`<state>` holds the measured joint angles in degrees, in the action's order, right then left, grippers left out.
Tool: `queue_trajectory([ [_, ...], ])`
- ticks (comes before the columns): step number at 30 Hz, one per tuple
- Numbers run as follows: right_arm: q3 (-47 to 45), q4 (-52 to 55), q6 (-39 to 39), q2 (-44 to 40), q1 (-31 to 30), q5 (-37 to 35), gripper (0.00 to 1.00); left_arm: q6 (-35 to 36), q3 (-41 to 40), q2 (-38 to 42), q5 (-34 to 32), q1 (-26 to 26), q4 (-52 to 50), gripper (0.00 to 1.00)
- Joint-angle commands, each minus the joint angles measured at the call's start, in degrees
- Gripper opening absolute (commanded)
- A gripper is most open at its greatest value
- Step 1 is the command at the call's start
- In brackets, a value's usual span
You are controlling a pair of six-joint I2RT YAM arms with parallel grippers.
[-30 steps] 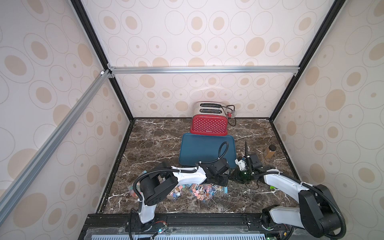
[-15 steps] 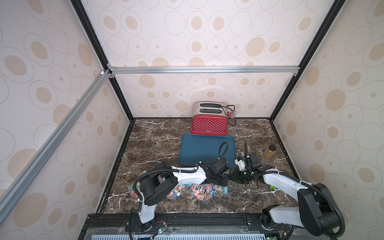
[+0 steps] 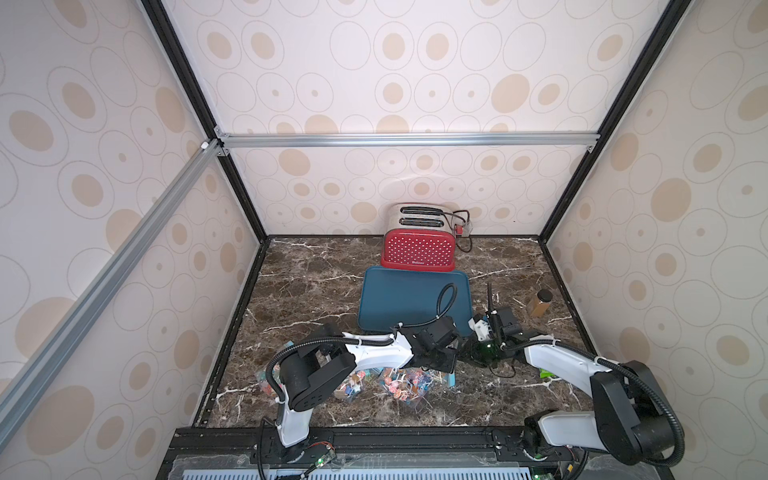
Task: Pour candies out of the ziploc bag
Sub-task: Open the ziploc bag at the center of the board.
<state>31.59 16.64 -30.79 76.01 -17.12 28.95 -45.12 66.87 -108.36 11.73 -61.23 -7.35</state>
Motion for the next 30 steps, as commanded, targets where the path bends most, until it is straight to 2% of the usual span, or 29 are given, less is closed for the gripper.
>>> queue_trajectory([
  [1, 1.04, 0.61, -0.2, -1.33, -0.01, 0.63, 0.18, 0.47, 1.02, 0.16, 0.05, 0.33, -0.43, 0.02],
  [30, 2.95, 0.12, -0.37, 1.25, -0.1, 0.41, 0.17, 0.47, 0.65, 0.34, 0.46, 0.33, -0.08, 0.02],
])
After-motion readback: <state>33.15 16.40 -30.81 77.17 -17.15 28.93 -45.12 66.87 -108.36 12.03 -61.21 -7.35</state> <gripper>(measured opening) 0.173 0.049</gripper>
